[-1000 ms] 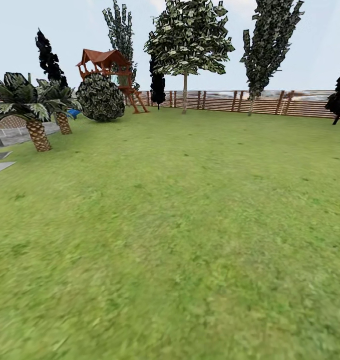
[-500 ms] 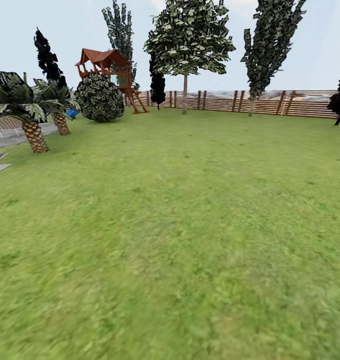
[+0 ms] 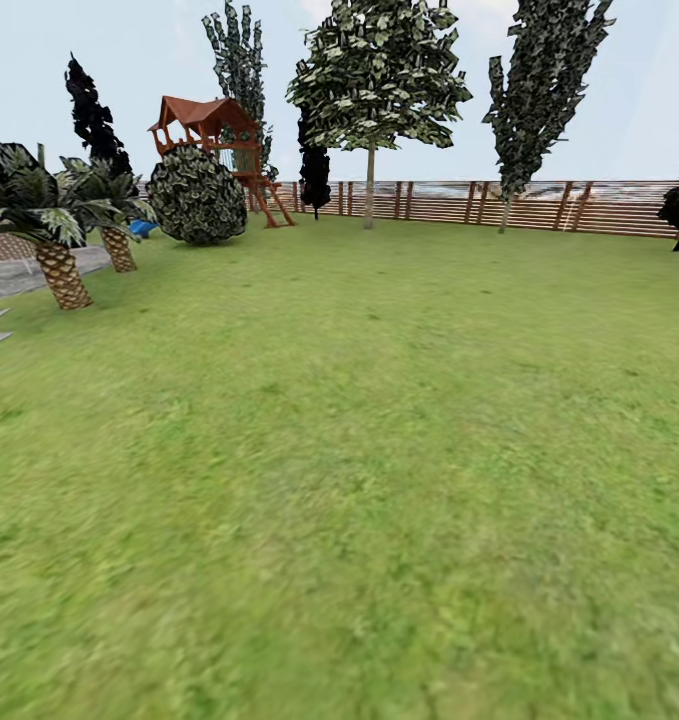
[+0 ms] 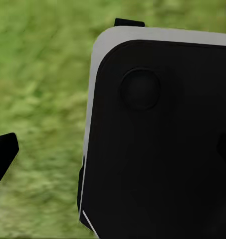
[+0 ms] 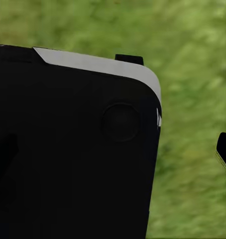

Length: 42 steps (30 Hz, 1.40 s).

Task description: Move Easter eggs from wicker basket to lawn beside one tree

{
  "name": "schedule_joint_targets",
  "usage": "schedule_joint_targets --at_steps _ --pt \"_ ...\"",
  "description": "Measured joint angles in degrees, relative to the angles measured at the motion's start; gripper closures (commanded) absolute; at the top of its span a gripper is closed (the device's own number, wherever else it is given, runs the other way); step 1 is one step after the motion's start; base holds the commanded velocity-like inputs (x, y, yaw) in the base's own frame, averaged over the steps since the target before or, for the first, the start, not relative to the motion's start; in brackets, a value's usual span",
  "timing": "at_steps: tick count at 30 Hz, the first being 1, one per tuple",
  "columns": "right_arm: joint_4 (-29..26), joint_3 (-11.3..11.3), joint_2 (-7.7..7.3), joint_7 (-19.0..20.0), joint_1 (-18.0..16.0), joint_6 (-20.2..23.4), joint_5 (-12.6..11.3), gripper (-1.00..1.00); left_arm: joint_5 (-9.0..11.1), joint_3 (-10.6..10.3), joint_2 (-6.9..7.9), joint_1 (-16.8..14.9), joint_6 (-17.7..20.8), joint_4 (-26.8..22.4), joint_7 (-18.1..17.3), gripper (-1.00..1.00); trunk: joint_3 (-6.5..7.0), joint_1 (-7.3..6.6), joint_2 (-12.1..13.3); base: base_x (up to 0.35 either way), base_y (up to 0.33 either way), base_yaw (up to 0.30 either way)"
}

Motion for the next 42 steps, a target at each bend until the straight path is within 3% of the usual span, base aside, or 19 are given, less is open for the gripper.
schedule_joint_targets --at_steps 42 --pt "-0.09 -0.05 -0.17 0.0 0.01 -0.02 0.0 -1.0 0.0 -0.01 0.0 0.0 0.0 0.04 0.0 -1.0 0.0 0.0 0.0 0.324 0.0 0.0"
